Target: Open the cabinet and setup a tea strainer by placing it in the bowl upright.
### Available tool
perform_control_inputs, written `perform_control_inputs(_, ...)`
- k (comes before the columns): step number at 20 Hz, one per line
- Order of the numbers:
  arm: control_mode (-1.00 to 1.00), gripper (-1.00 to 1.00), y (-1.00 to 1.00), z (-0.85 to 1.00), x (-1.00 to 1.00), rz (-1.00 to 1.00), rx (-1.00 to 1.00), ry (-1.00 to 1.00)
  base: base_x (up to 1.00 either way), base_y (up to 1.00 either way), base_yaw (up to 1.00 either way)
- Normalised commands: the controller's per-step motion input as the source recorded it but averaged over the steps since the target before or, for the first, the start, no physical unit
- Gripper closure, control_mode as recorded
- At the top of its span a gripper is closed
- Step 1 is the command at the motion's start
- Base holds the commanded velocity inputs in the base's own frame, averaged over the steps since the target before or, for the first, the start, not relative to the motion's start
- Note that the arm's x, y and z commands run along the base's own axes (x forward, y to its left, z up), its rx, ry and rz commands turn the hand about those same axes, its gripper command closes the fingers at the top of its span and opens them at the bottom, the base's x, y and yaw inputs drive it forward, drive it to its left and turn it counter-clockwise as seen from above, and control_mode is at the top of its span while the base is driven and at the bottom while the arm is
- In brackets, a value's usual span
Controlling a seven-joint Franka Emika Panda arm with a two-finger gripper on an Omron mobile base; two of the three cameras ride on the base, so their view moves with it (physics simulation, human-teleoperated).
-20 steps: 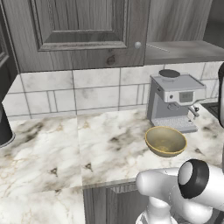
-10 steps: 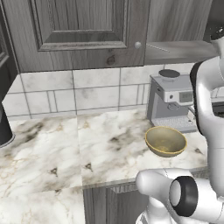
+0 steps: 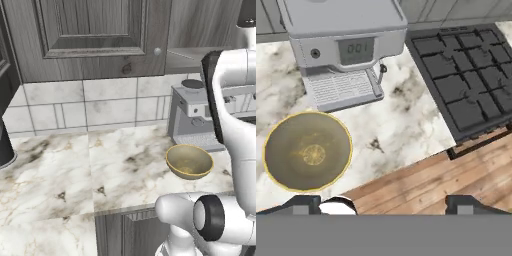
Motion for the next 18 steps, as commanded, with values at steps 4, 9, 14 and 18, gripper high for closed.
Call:
perform_control_inputs(4,-1.0,-1.0,0.79,0.1,0.23,0.09,0.5,-0.53,0.0,0.0,0.0)
perform_control_inputs(9,-1.0,-1.0,0.29,0.5,0.0,0.29,0.23,-0.64,0.0,0.0,0.0)
perform_control_inputs(14,-1.0,-1.0,0.91,0.75,0.0,0.15,-0.26,-0.32,0.0,0.0,0.0)
perform_control_inputs(18,-1.0,-1.0,0.53,0.91,-0.06,0.04,-0.24,-0.2,0.0,0.0,0.0)
